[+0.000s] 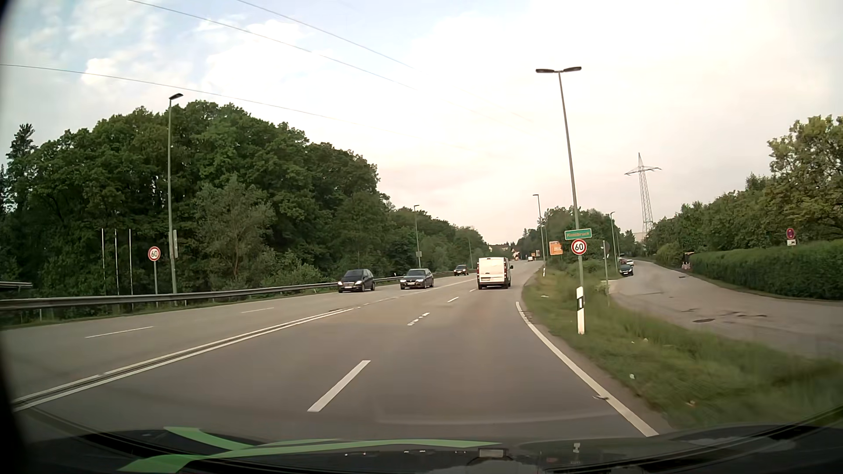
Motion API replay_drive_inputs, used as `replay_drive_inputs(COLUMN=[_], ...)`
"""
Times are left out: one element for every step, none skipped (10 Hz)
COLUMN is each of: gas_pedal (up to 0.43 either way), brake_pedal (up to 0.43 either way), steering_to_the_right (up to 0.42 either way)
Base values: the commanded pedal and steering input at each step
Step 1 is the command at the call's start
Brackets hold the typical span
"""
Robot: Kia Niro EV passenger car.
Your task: Follow the waypoints while adhering to traffic rules and regulations
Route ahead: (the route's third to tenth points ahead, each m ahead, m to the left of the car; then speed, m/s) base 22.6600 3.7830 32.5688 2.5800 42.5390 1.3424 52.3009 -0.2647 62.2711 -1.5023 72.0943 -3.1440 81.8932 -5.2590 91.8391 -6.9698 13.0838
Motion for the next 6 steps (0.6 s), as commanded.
replay_drive_inputs(gas_pedal=[0.15,0.15,0.15,0.177,0.22,0.24], brake_pedal=[0.0,0.0,0.0,0.0,0.0,0.0], steering_to_the_right=[0.016,0.016,0.016,0.016,0.016,0.016])
